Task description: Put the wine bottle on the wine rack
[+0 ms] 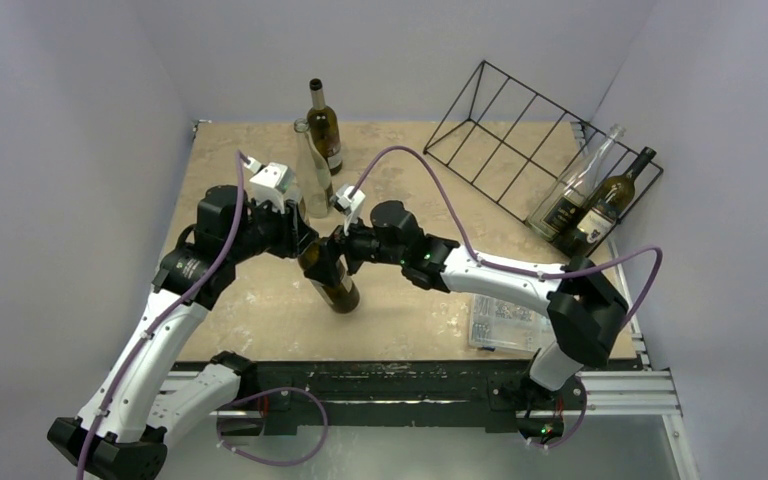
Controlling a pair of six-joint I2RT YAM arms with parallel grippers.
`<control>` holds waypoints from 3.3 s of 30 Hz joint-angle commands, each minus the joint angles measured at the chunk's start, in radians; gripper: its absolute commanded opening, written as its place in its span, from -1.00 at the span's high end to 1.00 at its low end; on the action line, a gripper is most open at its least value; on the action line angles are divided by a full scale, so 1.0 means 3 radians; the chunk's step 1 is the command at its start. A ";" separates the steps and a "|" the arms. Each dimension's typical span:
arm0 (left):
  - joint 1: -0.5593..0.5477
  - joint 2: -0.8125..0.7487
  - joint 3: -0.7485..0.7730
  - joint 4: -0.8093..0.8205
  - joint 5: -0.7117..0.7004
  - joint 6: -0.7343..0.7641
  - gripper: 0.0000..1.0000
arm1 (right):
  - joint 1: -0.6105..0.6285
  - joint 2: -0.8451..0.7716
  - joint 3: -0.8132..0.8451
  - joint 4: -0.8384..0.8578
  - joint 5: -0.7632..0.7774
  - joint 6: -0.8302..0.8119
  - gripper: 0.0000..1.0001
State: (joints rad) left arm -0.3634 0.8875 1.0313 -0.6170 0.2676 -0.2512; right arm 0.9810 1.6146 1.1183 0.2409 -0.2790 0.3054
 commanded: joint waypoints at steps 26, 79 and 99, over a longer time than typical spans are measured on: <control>-0.0031 -0.0023 0.0078 0.0475 0.0176 -0.0125 1.00 | 0.0064 0.0215 0.0241 -0.0056 0.0299 0.0041 -0.82; -0.0031 -0.0339 0.0075 0.0364 -0.0314 -0.0104 -0.63 | -0.0639 -0.0395 -0.0375 0.0553 -0.0043 0.0729 1.00; -0.0034 -0.0387 0.0122 0.0317 -0.0258 -0.0109 -0.65 | -0.1599 -0.0692 -0.0112 0.0041 0.0031 0.0735 1.00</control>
State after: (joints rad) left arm -0.3687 0.7822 1.0290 -0.5411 0.1795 -0.2745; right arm 0.5762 1.4960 0.9955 0.2108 -0.2771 0.4992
